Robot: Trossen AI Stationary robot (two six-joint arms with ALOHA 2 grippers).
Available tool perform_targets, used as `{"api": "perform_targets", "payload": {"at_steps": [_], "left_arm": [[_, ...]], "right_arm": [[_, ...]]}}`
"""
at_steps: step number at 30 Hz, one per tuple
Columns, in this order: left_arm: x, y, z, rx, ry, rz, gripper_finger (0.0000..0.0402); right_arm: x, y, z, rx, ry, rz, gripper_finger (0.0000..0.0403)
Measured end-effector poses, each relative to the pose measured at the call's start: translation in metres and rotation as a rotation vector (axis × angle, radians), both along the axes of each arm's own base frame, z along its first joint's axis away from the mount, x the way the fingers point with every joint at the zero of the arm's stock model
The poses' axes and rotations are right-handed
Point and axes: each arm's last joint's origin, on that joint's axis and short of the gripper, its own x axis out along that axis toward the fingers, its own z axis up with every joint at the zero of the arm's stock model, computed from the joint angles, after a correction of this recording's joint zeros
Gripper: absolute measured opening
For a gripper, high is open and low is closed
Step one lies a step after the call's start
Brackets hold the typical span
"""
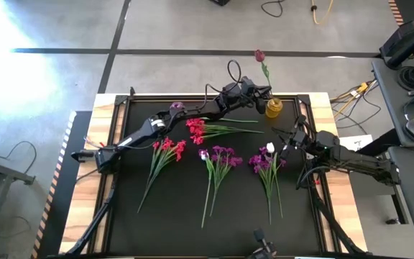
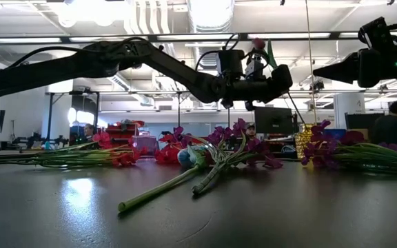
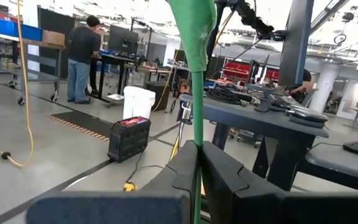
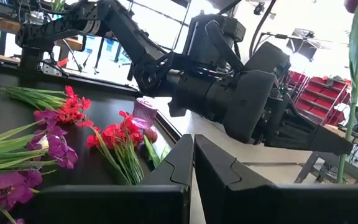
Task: Sort flowers into vase by color
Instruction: Put the bottom red tulip into the yellow vase
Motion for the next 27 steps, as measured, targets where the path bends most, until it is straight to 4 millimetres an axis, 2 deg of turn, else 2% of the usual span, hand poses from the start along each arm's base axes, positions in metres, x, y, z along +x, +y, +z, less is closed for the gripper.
{"api": "perform_targets", "payload": {"at_steps": [12, 23, 27], "left_arm": [[0.001, -0.002, -0.0011, 0.012, 0.017, 0.0, 0.0097], [0.0012, -0.0018, -0.0027, -0.002, 0.053, -0.004, 0.0087], [0.0017, -0.0025, -0.006, -0.018, 0.098, -0.027, 0.0098]], "right_arm": [[0.0, 0.0, 0.0, 0.0, 0.0, 0.0, 0.0009], [0.0, 0.0, 0.0, 0.0, 0.0, 0.0, 0.0009], [0.0, 0.0, 0.0, 0.0, 0.0, 0.0, 0.0009]]}}
